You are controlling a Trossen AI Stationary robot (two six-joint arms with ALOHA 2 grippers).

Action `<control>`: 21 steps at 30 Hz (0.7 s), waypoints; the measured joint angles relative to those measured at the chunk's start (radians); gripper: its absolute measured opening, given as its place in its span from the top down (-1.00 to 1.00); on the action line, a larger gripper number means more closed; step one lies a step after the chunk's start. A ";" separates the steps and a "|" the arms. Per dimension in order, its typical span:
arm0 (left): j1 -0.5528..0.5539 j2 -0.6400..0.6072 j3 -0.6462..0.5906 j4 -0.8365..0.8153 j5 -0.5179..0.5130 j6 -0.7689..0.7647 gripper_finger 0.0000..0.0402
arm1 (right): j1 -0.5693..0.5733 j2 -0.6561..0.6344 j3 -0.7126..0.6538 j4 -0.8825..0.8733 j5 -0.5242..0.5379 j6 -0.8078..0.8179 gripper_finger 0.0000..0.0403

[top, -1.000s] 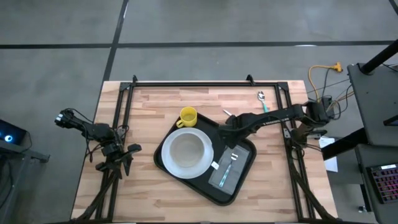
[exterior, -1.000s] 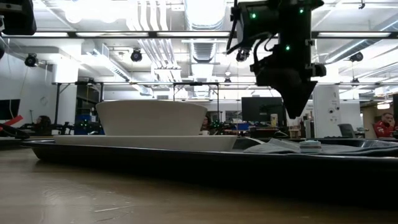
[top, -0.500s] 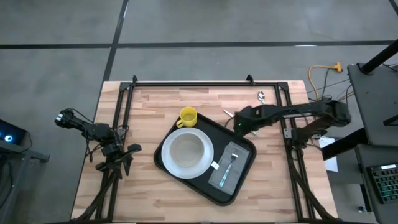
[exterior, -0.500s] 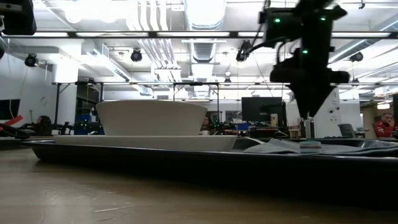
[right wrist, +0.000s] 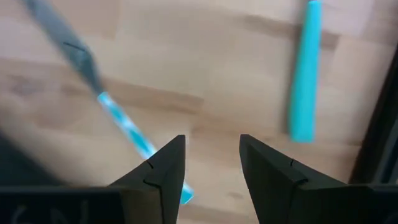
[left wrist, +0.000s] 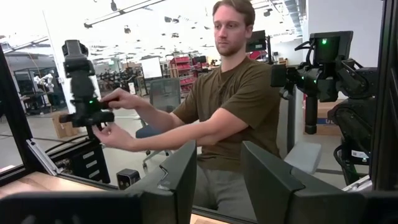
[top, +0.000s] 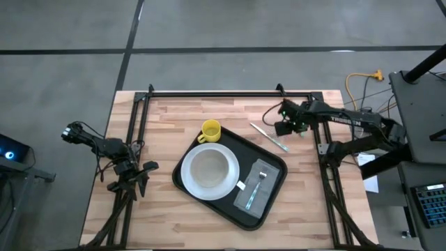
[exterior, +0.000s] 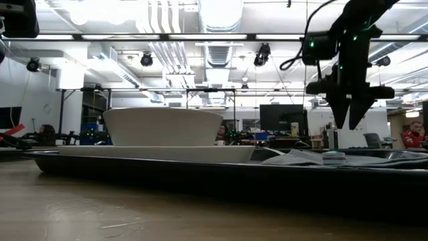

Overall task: Set up tray
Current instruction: Put the blue spoon on the gray napkin to the right of the white plate

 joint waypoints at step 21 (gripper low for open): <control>0.000 0.000 0.000 0.000 0.000 0.000 0.44 | -0.295 0.180 -0.024 0.076 -0.007 -0.283 0.28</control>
